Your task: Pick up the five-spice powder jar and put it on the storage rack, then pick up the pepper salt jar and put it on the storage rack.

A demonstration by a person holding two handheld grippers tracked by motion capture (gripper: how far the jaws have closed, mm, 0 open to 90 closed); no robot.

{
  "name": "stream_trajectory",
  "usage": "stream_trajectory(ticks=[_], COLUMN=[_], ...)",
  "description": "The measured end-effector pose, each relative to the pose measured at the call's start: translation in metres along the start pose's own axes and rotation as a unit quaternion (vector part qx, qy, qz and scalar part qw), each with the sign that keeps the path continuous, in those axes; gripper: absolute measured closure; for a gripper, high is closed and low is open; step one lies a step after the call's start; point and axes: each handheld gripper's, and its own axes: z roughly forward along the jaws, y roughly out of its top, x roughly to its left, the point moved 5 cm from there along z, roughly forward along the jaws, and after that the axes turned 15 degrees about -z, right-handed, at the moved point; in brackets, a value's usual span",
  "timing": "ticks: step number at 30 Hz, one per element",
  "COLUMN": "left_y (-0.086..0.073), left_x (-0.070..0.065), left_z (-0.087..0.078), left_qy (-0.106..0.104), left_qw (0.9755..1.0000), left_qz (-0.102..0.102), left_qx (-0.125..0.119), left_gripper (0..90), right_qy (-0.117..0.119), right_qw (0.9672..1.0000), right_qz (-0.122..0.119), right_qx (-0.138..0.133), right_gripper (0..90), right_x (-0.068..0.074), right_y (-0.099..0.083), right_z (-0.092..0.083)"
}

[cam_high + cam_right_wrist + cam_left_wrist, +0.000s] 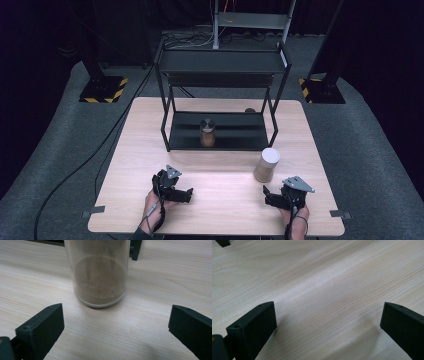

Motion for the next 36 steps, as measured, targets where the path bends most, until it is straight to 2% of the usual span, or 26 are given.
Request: stream_trajectory(ticks=[12,21,29,36], left_y=[-0.005,-0.012,-0.022,-0.022], left_x=[0.005,0.004,0.005,0.005], left_z=[-0.003,-0.002,-0.003,-0.003], left_qy=[0.006,0.020,0.021,0.021], left_qw=[0.9999,0.9996,0.9989,0.9989], left_qz=[-0.009,-0.010,-0.014,-0.014], left_qx=[-0.004,-0.019,-0.040,-0.040], left_gripper=[0.0,0.0,0.0,0.0], right_qy=[-0.002,-0.001,-0.001,-0.001], right_qw=[1.0000,1.0000,1.0000,1.0000], right_qz=[-0.001,-0.002,-0.003,-0.003], right_qx=[0.001,0.003,0.004,0.005], right_gripper=[0.0,0.5,0.5,0.6], right_x=[0.001,0.001,0.001,0.001], right_y=[0.000,0.001,0.001,0.001], right_z=[0.000,0.000,0.000,0.001])
